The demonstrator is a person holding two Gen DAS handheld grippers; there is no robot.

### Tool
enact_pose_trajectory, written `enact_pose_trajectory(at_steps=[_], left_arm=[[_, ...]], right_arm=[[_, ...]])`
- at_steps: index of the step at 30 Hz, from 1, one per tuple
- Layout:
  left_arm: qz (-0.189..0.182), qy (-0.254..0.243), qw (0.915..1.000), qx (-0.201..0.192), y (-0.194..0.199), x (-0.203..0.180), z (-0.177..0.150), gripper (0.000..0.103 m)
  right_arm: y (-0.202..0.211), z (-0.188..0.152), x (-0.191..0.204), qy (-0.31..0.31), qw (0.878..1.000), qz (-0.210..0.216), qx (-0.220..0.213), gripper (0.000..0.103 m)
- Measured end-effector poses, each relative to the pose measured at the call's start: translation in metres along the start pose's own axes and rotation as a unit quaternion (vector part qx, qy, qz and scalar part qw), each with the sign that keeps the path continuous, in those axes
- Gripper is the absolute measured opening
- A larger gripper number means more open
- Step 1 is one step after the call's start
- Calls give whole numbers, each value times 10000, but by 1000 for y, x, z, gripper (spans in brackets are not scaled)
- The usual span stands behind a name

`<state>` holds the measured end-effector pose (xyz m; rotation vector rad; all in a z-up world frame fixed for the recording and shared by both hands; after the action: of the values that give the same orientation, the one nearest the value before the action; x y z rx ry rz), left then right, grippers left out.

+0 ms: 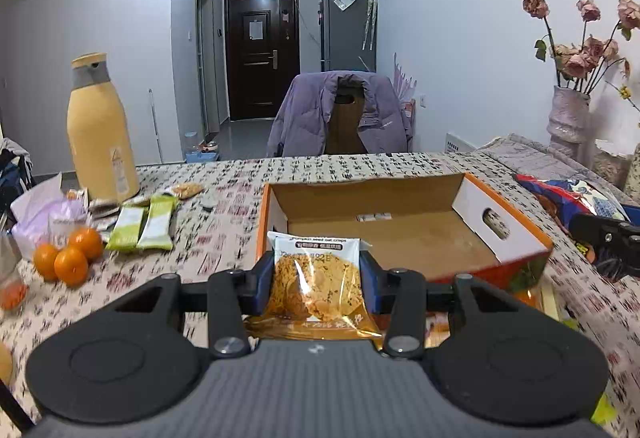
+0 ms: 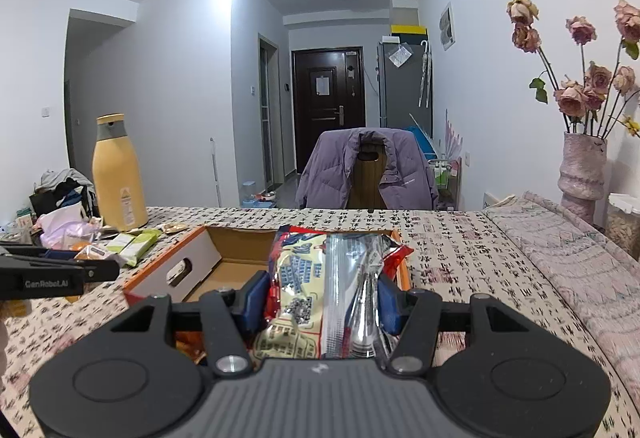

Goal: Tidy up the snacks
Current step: 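Carry both held packets over the cardboard box and release them inside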

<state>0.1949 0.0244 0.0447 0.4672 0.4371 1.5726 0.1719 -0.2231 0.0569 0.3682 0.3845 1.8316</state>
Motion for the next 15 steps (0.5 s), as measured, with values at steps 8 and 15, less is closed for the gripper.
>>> enact_pose_trajectory(at_steps=[8, 15], left_arm=[[227, -71, 9995, 193, -47, -15, 43, 44], [402, 0, 9976, 568, -95, -22, 59, 44]], right_arm=[[-62, 33, -3, 35, 9989, -40, 461, 55], [-125, 43, 0, 118, 9937, -58, 1111, 55]])
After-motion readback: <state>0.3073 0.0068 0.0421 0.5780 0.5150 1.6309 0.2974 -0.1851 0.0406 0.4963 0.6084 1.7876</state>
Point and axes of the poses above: each gripper's, at about its wrist camera, not at the fingertips, and y roughly against the way its jaws point, x to its left, z to its top, the point moved 5 cm from there along -y, roughly the way its jaws point, and after that the axes turned 7 degrees about x, right-handed, at the moved point
